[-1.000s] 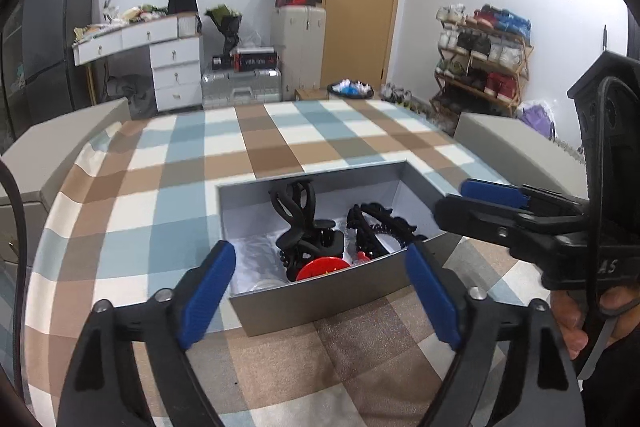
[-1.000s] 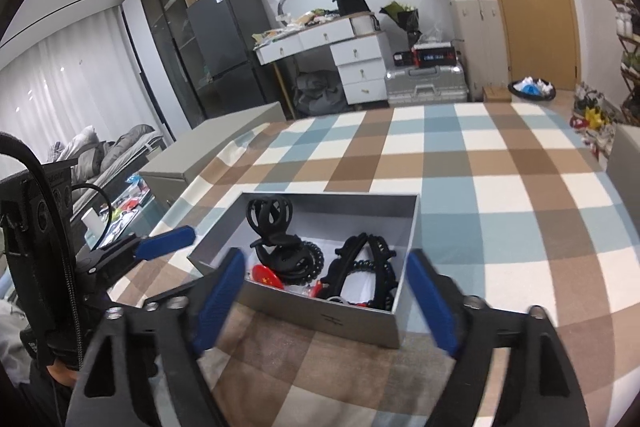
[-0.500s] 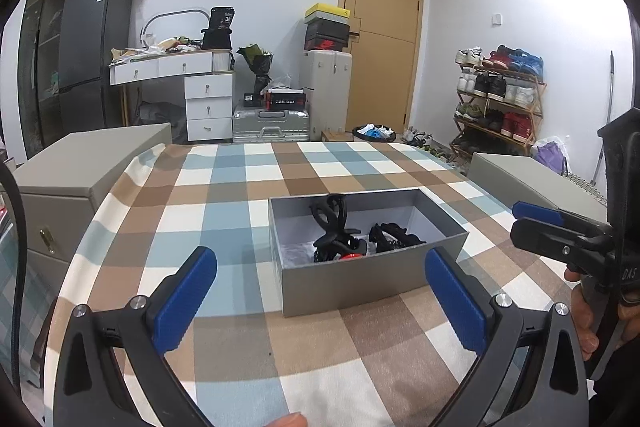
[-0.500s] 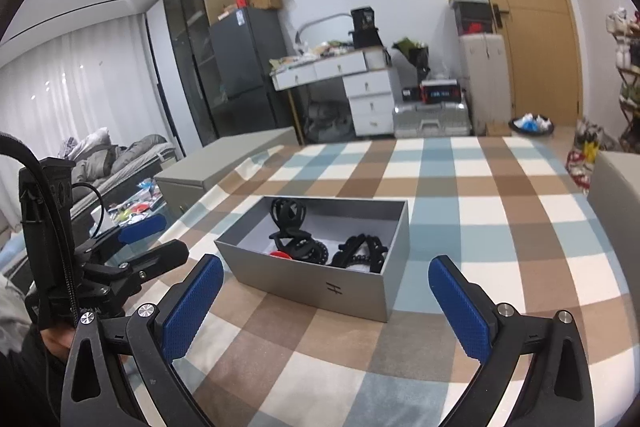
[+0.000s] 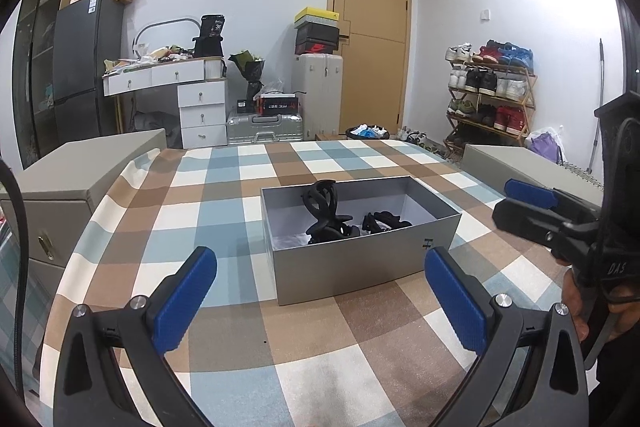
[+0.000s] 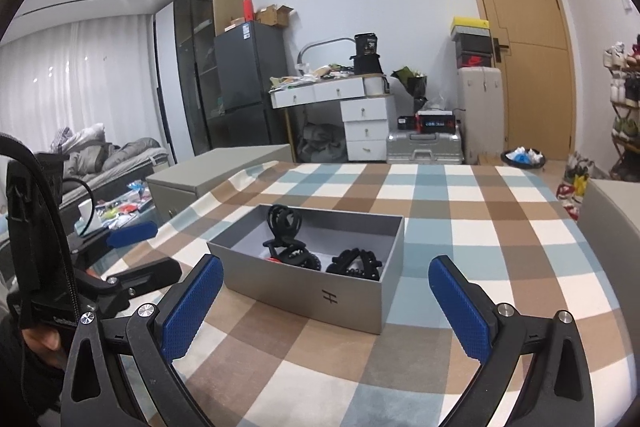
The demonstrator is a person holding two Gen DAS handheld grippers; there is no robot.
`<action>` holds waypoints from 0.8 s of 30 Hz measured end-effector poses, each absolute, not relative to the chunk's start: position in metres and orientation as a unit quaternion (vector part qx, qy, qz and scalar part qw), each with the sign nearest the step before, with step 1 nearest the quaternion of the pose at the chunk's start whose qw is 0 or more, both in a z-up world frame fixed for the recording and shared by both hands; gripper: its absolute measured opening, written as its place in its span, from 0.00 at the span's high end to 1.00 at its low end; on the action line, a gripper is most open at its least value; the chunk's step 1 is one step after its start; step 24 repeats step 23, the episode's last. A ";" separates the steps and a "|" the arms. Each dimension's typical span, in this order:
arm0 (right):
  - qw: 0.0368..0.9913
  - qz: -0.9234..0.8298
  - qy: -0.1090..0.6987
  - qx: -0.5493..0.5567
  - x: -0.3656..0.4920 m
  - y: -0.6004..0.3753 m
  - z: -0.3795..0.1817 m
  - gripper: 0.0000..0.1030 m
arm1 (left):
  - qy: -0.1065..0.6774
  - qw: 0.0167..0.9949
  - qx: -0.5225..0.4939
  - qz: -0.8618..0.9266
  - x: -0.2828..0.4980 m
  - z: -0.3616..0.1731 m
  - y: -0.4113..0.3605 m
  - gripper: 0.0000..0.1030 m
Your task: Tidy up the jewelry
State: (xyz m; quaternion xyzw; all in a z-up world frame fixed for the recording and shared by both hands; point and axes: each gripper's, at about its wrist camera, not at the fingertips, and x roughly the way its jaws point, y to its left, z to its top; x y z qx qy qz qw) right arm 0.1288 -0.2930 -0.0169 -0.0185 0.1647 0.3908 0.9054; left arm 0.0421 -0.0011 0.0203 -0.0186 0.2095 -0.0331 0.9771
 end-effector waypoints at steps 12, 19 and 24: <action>0.907 0.389 0.158 -0.035 0.122 -0.290 -0.019 0.00 | 0.213 0.976 -0.016 -0.035 0.041 0.021 -0.003 0.01; 0.907 0.389 0.157 -0.034 0.123 -0.290 -0.018 0.00 | 0.212 0.976 -0.016 -0.036 0.041 0.021 -0.004 0.01; 0.907 0.389 0.157 -0.034 0.123 -0.291 -0.018 0.00 | 0.212 0.976 -0.017 -0.034 0.041 0.021 -0.004 0.01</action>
